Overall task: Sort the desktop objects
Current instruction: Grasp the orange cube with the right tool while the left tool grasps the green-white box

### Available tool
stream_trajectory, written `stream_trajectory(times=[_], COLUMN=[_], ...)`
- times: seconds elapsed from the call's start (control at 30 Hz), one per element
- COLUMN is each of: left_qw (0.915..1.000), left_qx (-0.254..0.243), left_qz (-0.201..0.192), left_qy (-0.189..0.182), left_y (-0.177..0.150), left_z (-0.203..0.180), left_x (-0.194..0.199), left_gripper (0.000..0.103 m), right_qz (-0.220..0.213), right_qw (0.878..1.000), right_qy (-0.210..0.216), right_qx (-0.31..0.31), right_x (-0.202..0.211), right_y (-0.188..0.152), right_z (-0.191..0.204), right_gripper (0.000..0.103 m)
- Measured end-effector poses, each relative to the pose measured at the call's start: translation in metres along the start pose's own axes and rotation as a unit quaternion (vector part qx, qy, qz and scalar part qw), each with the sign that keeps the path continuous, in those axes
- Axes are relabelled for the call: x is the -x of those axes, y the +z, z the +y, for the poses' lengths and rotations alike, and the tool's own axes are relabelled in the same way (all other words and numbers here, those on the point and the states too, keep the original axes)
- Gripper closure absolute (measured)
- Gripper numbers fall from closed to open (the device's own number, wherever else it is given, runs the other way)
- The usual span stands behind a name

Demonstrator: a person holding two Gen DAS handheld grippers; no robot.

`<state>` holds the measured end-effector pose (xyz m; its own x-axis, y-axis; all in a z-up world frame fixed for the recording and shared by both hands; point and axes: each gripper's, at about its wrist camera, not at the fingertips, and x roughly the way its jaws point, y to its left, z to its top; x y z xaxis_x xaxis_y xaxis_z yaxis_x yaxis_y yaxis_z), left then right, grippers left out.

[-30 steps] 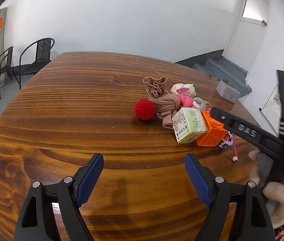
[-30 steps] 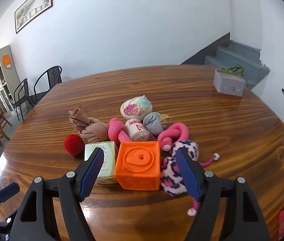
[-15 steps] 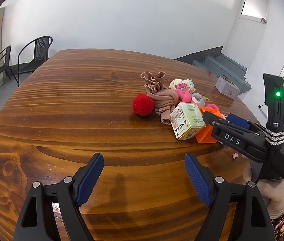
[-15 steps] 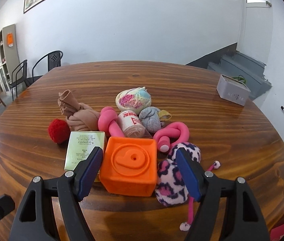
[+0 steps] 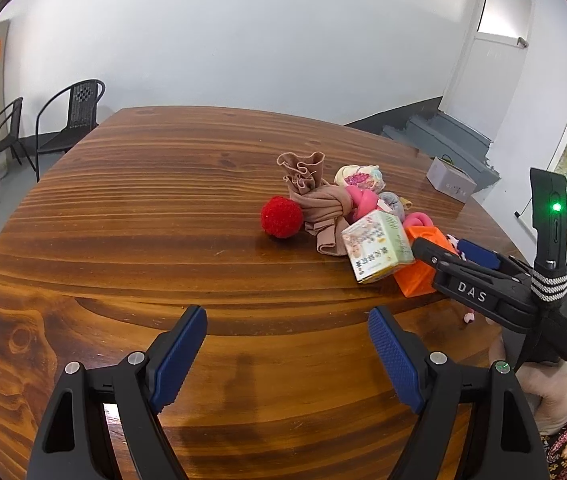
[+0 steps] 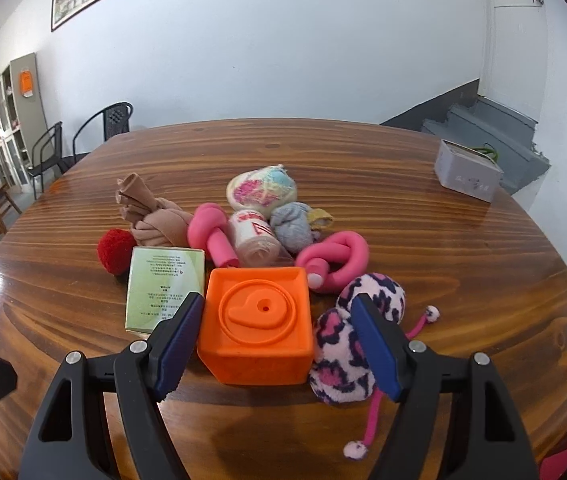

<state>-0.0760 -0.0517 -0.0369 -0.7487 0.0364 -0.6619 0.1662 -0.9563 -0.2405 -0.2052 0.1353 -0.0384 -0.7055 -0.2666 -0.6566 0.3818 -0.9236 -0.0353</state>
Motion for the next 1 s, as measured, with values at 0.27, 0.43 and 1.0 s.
stream_trajectory(times=[0.27, 0.43, 1.0], left_qw=[1.0000, 0.9999, 0.9999], left_qx=[-0.007, -0.009, -0.008], left_qz=[-0.005, -0.007, -0.012], left_qy=[0.003, 0.006, -0.001], left_y=[0.000, 0.000, -0.001], left_z=[-0.003, -0.003, -0.011], left_x=[0.003, 0.003, 0.000], left_gripper=[0.018, 0.018, 0.018], right_qz=[0.011, 0.007, 0.045], right_qw=[1.000, 1.000, 0.999], right_qy=[-0.015, -0.009, 0.018], right_qx=[0.023, 0.021, 0.000], right_x=[-0.009, -0.005, 0.051], right_y=[-0.001, -0.002, -0.038], right_z=[0.010, 0.010, 0.019], right_gripper=[0.024, 0.038, 0.047])
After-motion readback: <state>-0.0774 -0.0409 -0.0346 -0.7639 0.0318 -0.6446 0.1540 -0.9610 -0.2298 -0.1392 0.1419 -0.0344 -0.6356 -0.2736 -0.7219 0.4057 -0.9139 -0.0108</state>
